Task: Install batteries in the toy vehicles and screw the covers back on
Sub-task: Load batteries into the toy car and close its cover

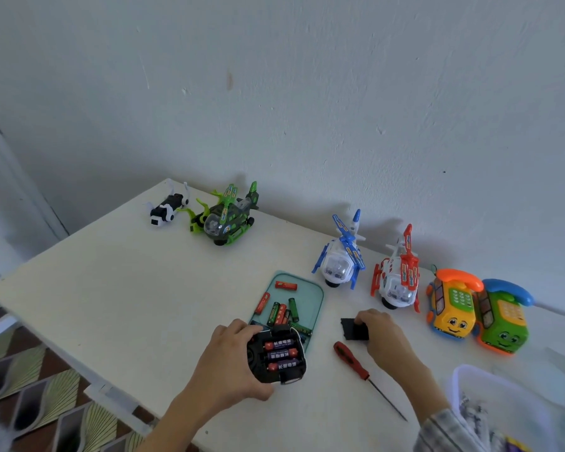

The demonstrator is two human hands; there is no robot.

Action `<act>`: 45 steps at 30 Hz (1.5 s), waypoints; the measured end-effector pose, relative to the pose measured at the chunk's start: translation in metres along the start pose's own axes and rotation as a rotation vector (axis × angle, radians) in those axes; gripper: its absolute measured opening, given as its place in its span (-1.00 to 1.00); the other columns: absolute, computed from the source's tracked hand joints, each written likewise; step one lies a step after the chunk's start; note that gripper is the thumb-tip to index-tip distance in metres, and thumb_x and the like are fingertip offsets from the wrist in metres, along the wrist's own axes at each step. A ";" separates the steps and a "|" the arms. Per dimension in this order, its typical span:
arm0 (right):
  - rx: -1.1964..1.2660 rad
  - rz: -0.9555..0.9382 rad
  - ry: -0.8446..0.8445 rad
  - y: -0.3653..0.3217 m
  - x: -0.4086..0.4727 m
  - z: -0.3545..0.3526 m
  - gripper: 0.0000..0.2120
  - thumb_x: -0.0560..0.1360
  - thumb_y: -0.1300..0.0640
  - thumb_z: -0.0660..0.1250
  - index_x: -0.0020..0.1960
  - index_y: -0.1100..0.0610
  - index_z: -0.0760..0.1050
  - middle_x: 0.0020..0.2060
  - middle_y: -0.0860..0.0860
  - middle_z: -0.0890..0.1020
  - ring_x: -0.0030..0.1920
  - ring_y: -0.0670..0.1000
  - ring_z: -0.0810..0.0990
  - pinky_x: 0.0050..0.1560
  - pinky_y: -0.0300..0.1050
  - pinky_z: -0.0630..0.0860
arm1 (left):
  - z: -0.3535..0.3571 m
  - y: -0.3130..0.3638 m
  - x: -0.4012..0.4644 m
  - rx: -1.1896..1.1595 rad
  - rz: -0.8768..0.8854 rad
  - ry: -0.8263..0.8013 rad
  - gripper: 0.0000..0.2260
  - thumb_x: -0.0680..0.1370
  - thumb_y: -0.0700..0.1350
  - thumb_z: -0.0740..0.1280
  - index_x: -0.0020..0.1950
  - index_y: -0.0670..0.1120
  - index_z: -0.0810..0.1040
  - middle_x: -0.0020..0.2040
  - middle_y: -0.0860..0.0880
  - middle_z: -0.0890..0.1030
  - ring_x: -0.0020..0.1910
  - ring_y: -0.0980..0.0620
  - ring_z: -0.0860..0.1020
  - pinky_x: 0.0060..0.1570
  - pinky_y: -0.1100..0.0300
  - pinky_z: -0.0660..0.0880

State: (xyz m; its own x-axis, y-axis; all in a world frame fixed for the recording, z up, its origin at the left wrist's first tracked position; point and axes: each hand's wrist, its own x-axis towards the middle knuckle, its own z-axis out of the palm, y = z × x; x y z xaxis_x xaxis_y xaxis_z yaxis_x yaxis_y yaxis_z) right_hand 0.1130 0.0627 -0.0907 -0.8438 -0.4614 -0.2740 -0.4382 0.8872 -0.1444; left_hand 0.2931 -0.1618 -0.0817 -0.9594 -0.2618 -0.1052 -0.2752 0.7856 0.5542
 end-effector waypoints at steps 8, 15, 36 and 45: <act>0.247 -0.068 0.103 -0.021 -0.035 -0.032 -0.68 0.44 0.10 0.44 0.14 0.04 0.45 0.05 -0.04 0.47 -0.10 -0.04 0.50 -0.14 -0.26 0.45 | -0.007 0.013 0.002 0.039 0.070 -0.026 -0.19 0.13 0.08 0.44 0.38 0.13 0.33 0.08 0.23 0.30 0.06 0.15 0.28 0.02 0.39 0.35; 0.453 -0.323 0.516 -0.043 -0.088 -0.122 -0.72 0.42 0.19 0.46 0.12 0.04 0.55 0.04 -0.17 0.45 -0.17 -0.24 0.47 -0.15 -0.51 0.35 | -0.066 0.074 0.026 0.010 0.322 0.147 -0.20 0.14 0.07 0.50 0.37 0.13 0.38 0.08 0.25 0.35 0.10 0.16 0.32 -0.01 0.53 0.24; -0.144 -0.517 1.152 0.012 -0.150 -0.263 -0.68 0.24 0.43 0.53 -0.04 0.21 0.66 0.07 0.25 0.59 -0.24 0.11 0.60 -0.20 -0.25 0.45 | -0.172 0.257 0.065 0.045 0.787 0.571 -0.19 0.12 -0.09 0.59 0.36 -0.01 0.47 0.11 0.10 0.43 0.05 0.03 0.36 -0.02 0.46 0.24; -0.160 -0.554 1.179 0.019 -0.141 -0.264 -0.71 0.27 0.42 0.52 -0.04 0.21 0.65 0.10 0.26 0.58 -0.20 0.17 0.64 -0.21 -0.11 0.60 | -0.172 0.266 0.075 0.090 0.836 0.592 -0.18 0.10 -0.11 0.59 0.36 -0.04 0.47 0.13 0.05 0.45 0.04 0.03 0.34 0.02 0.24 0.30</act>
State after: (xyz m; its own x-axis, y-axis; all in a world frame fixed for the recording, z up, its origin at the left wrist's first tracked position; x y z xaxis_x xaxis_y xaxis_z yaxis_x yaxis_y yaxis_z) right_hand 0.1417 0.1448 0.1963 -0.2675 -0.5556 0.7872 -0.7745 0.6101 0.1674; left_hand 0.1583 -0.0687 0.2000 -0.6681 0.1730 0.7237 0.4399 0.8762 0.1967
